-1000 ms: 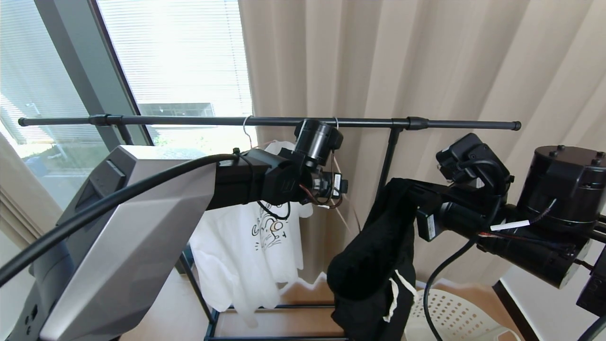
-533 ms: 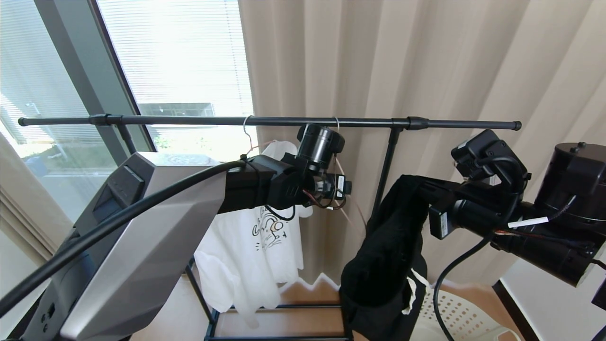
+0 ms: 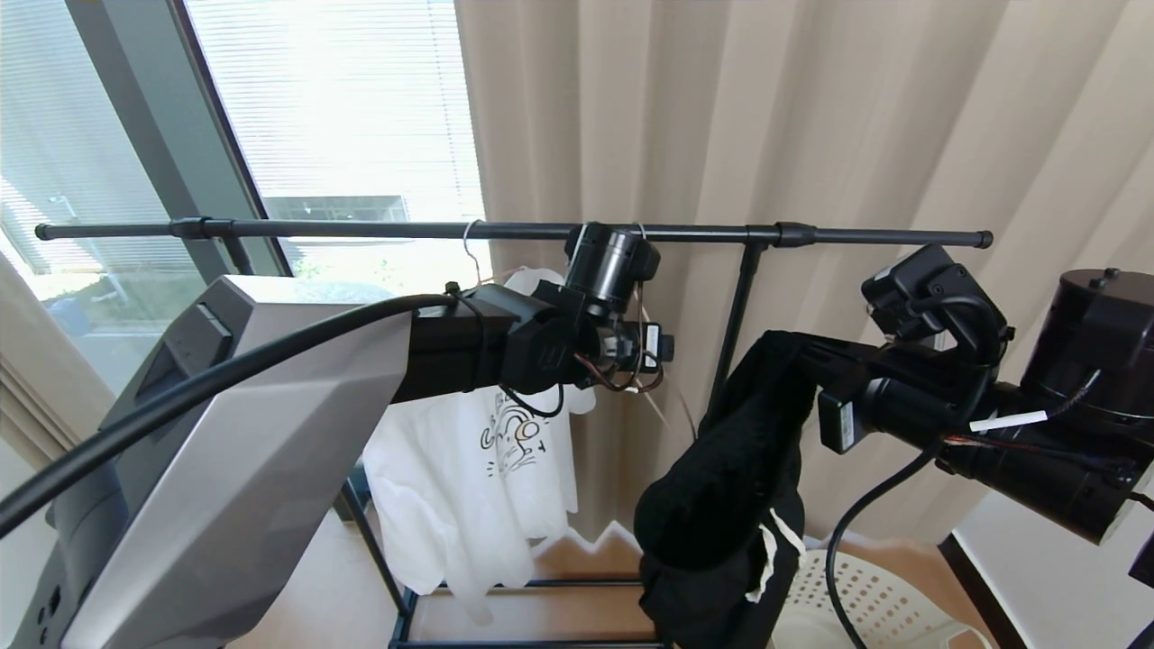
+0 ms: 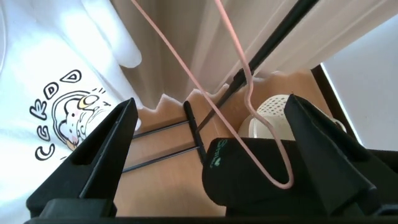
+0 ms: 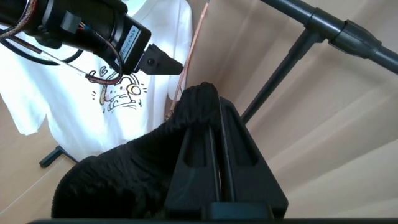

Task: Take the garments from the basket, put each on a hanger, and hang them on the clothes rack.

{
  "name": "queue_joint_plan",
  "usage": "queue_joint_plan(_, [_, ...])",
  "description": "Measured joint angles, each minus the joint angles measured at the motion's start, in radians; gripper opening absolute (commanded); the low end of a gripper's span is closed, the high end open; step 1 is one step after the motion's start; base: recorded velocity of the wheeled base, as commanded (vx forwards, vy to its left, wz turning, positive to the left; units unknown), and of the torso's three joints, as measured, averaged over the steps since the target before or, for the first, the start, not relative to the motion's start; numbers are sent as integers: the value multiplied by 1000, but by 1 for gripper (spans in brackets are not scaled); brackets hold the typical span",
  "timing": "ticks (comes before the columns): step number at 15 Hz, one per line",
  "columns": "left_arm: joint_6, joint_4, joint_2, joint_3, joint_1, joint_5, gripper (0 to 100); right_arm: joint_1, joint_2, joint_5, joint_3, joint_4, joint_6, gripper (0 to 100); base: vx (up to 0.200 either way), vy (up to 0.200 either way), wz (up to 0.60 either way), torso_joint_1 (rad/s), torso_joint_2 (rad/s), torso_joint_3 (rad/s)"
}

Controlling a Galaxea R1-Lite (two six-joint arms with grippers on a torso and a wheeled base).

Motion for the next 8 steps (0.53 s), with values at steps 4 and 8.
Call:
queue_joint_plan(4, [-4, -2, -6, 9, 0, 0, 100, -9, -7, 0, 1, 3, -6, 0, 0, -200, 0, 8, 1, 5])
queue_joint_plan(8, [-23, -4, -6, 9, -2, 1, 100, -21, -14, -1, 2, 11, -19, 0, 0, 0, 0, 0, 0, 0])
